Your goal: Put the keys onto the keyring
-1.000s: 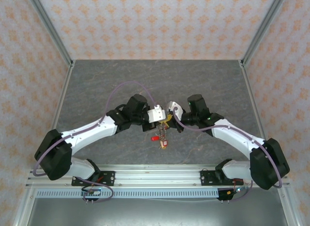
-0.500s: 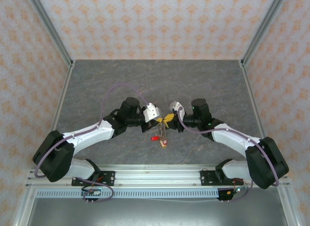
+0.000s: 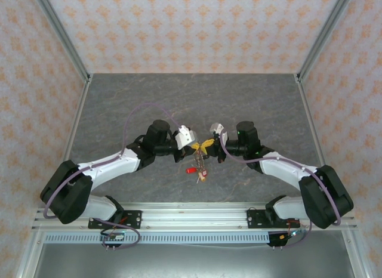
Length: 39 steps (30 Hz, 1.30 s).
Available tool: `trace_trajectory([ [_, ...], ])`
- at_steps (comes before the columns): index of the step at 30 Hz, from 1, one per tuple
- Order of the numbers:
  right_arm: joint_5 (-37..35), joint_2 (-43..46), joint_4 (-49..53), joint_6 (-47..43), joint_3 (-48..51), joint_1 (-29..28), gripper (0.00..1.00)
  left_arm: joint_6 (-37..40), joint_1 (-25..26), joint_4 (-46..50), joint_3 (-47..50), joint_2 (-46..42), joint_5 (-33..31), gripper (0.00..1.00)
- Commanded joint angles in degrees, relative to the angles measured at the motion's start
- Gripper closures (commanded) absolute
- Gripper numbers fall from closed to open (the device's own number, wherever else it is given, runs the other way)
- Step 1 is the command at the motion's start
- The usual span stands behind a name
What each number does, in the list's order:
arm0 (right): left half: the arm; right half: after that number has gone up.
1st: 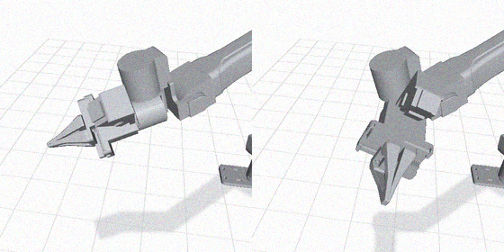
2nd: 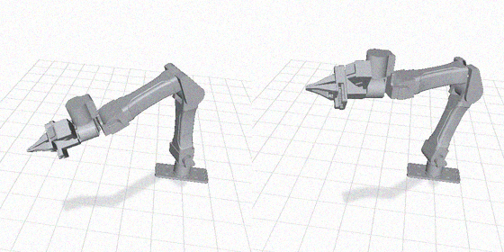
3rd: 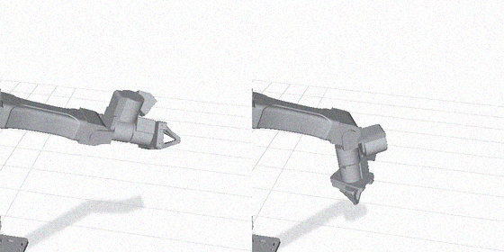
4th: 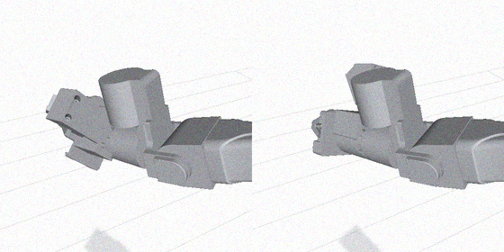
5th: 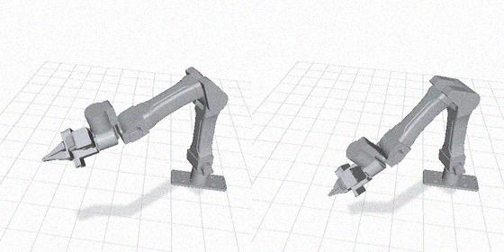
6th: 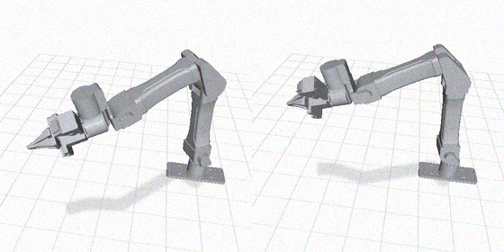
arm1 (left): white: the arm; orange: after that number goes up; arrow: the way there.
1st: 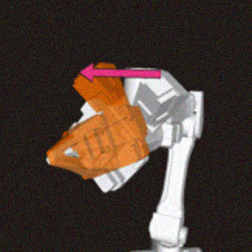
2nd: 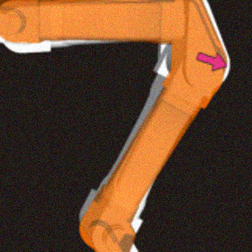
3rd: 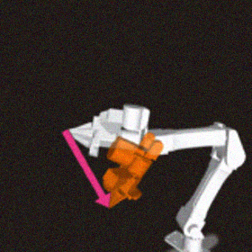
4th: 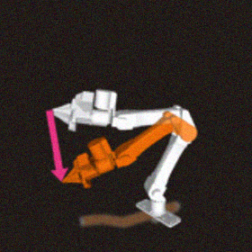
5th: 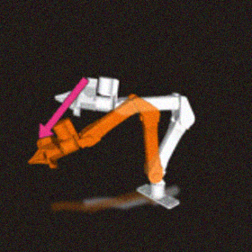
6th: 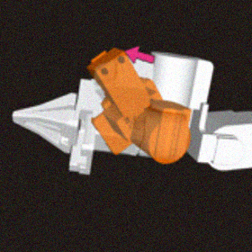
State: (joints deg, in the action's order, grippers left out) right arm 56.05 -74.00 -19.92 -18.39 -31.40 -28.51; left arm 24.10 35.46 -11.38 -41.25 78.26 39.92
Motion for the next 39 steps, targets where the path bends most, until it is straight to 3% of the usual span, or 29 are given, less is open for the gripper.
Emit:
trace_trajectory([
  [1,1.89,2.5,3.52,-3.2,-2.13,-0.44,1.0,5.69,0.65,7.75,-3.93,-0.5,-2.65,0.81],
  [11,-0.68,4.56,14.8,-9.58,-7.47,-2.01,1.0,13.02,3.6,21.33,-11.57,2.35,-8.32,0.78],
  [19,-1.86,7.48,19.42,-11.58,-10.26,-4.18,1.0,16.54,4.31,27.77,-14.75,4.27,-11.73,1.0],
  [24,-4.91,8.73,18.41,-8.91,-7.29,-2.51,0.97,8.27,2.69,11.35,-7.38,0.21,-8.82,1.0],
  [29,0.24,4.84,8.41,-0.5,-0.96,1.08,0.94,0.46,0.99,-1.97,-3.33,-1.85,-2.04,1.0],
  [33,1.41,1.99,3.47,4.73,0.97,1.82,0.91,-2.51,0.31,-7.86,-2.23,-1.63,1.88,1.0],
  [39,3.05,-1.1,-2.16,11.22,2.46,3.92,0.88,-5.02,-0.13,-12.87,0.15,-1.34,1.56,1.0],
])
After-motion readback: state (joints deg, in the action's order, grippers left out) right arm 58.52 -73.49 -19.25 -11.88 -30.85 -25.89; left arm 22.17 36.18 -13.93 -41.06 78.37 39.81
